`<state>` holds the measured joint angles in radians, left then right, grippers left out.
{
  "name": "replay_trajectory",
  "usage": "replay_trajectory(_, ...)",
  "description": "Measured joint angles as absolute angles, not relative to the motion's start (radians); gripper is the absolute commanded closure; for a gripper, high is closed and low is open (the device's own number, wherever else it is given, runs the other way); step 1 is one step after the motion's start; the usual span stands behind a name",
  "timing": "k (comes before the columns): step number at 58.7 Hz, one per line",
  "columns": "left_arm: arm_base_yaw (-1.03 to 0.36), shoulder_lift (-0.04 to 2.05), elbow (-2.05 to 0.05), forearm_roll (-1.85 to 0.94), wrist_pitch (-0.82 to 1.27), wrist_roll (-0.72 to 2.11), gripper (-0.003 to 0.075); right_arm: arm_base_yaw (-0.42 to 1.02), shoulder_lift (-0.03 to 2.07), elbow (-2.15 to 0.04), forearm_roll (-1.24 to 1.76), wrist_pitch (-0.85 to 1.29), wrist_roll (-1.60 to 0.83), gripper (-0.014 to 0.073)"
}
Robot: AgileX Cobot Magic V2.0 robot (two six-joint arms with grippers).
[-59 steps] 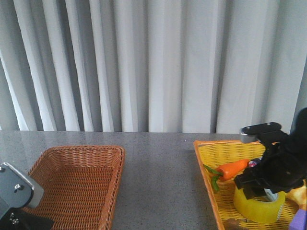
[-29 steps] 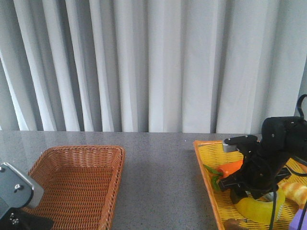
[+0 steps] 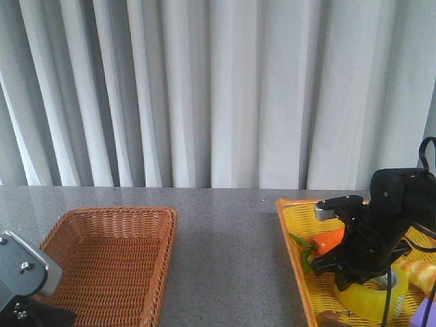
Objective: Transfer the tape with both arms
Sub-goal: 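Lower the right gripper onto the yellow tape roll in the tray, then lift the tape roll and carry it toward the table center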
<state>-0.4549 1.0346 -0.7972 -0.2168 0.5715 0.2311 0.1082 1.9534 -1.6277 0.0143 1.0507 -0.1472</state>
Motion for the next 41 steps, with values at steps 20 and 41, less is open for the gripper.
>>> replay_trajectory(20, -0.455, 1.035, -0.797, -0.217, 0.572, 0.231, 0.0167, 0.121, 1.817, -1.719, 0.051, 1.162, -0.209, 0.0421)
replay_trajectory(41, -0.455, 1.035, -0.797, -0.217, 0.572, 0.231, 0.0167, 0.421, 1.804, -1.857, 0.09, 1.098, -0.32, 0.0416)
